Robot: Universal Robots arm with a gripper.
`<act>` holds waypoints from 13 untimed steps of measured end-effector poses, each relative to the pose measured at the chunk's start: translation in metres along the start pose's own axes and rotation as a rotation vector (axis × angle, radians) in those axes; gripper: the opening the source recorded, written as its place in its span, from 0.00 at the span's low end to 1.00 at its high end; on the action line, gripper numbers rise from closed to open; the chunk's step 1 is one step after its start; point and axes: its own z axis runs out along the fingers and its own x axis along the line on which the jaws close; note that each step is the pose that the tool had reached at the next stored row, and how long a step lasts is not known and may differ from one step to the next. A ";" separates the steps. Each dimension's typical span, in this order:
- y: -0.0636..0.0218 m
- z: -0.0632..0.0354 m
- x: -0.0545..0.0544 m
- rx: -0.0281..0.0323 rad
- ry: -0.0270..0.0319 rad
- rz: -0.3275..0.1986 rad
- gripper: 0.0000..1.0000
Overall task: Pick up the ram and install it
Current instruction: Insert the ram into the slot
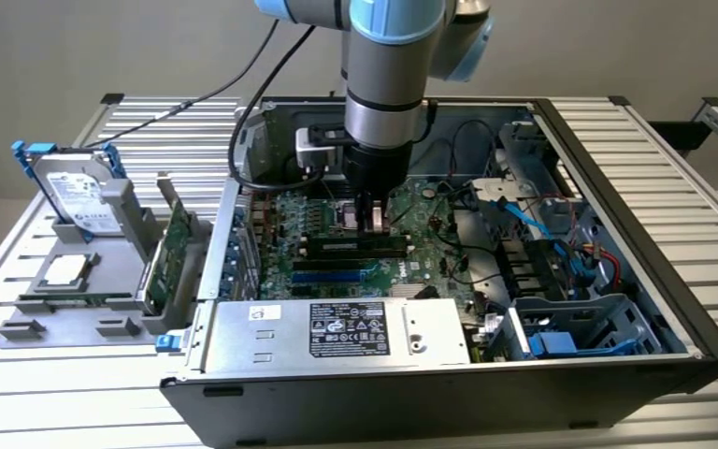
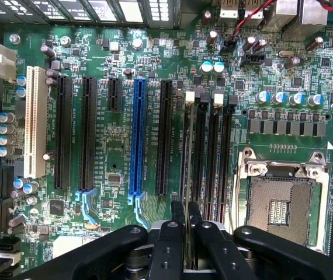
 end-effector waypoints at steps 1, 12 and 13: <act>0.0000 0.0000 0.000 -0.0002 -0.0001 0.000 0.14; 0.0000 0.0000 0.001 -0.0005 -0.0001 0.000 0.39; 0.0000 0.0000 0.001 -0.0008 -0.0001 0.000 0.45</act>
